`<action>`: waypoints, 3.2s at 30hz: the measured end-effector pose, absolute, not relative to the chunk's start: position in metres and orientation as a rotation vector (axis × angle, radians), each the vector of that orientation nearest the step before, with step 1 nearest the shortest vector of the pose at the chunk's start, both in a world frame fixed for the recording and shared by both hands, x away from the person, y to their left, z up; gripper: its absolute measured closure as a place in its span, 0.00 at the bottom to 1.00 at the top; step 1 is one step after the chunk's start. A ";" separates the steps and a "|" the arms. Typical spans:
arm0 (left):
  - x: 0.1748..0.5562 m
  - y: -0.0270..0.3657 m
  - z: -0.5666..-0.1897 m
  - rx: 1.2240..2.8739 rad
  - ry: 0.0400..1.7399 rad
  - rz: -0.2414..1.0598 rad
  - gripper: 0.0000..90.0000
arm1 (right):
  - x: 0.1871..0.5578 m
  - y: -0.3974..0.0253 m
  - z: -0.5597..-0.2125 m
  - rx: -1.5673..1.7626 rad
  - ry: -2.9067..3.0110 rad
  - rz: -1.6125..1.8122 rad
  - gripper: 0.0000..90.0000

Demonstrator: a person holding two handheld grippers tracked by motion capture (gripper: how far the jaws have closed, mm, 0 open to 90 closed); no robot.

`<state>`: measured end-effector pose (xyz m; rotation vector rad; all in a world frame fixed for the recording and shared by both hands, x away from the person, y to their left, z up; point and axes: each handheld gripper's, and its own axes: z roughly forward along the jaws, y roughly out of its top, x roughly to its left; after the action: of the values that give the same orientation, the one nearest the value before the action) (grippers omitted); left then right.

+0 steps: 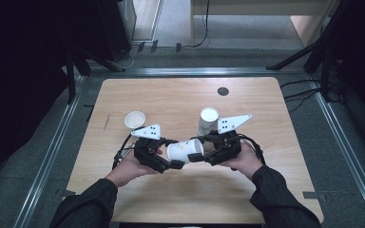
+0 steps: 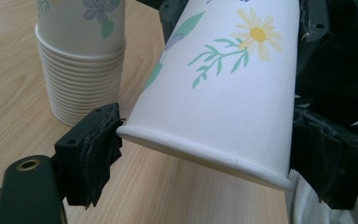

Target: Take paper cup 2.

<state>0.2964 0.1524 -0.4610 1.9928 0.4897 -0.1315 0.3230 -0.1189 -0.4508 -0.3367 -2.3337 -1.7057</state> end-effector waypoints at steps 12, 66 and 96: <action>0.296 0.151 -0.462 2.004 0.489 -0.127 0.18 | 0.324 -0.119 -0.452 -0.346 -2.304 -1.722 0.38; 0.297 0.159 -0.457 1.965 0.479 -0.134 0.21 | 0.324 -0.119 -0.453 -0.366 -2.322 -1.710 0.38; 0.296 0.163 -0.452 1.985 0.444 -0.132 0.27 | 0.321 -0.118 -0.457 -0.320 -2.359 -1.680 0.37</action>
<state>0.2964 0.1627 -0.4524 1.9848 0.4436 -0.1320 0.3214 -0.1183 -0.4569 -0.3205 -2.3593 -1.6798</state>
